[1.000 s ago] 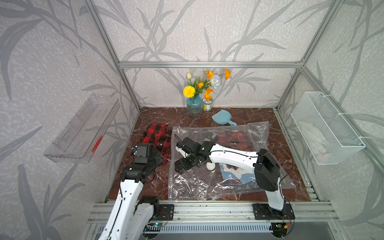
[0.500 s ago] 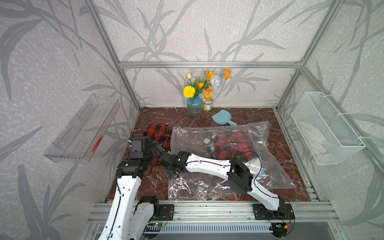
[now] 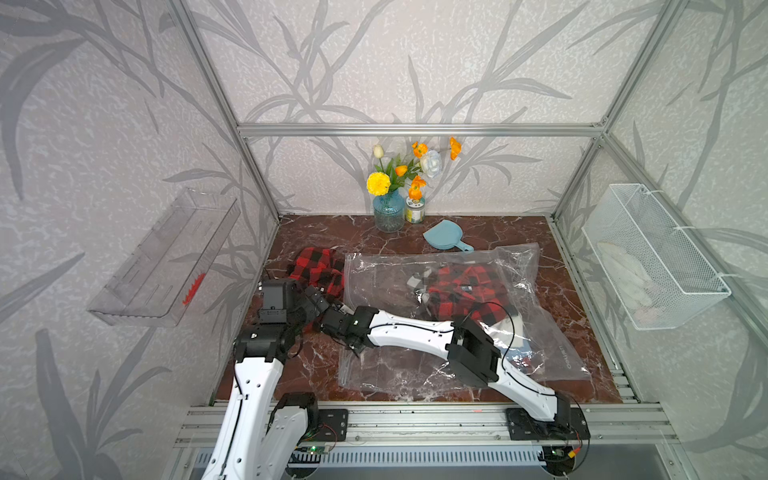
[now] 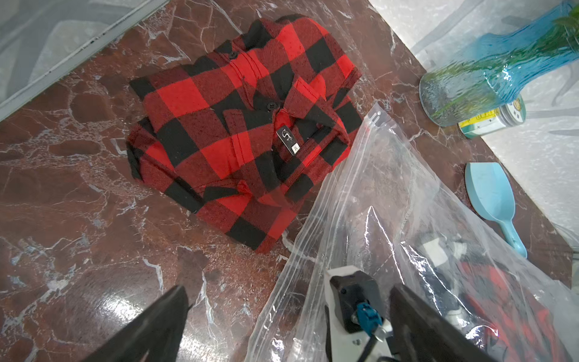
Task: Take the shirt out of the vacuum bag
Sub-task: Open the vacuum bag at the center of the board, then take out the shirt from the vacuum bag.
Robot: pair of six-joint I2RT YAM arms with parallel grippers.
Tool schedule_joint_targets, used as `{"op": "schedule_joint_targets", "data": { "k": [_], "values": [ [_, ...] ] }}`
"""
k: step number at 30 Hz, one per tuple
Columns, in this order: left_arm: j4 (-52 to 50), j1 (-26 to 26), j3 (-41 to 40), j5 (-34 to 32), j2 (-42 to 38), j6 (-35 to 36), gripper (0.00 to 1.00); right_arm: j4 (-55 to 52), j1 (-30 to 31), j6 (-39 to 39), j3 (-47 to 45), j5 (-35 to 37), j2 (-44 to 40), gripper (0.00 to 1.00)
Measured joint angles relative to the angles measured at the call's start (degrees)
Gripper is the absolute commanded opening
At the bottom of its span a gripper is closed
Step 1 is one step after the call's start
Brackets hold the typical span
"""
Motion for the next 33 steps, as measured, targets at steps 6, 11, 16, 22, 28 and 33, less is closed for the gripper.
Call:
{"op": "schedule_joint_targets", "data": {
  "k": [6, 11, 16, 22, 28, 33],
  "values": [
    [0.5, 0.0, -0.7, 3.5, 0.4, 0.6, 0.99, 5.0, -1.6, 0.1, -11.8, -3.0, -14.1, 0.0],
    [3.2, 0.0, -2.5, 9.0, 1.7, 0.1, 0.95, 10.3, -3.4, 0.5, -19.0, -6.5, -25.7, 0.0],
    [7.3, -0.1, -6.4, 14.9, 4.1, -1.5, 0.85, 16.5, -4.0, 1.9, -26.2, -8.0, -30.7, 0.0],
    [12.7, -0.7, -9.3, 21.3, 7.5, -3.8, 0.69, 17.8, -4.0, 3.3, -27.2, -10.4, -30.3, 0.0],
    [17.6, -2.1, -11.0, 25.1, 11.1, -5.0, 0.62, 18.4, -4.0, 4.2, -27.2, -11.9, -30.6, 0.0],
    [24.1, -3.5, -13.2, 28.3, 16.7, -6.9, 0.62, 19.6, -3.9, 5.1, -28.4, -14.3, -33.1, 0.0]
  ]
}}
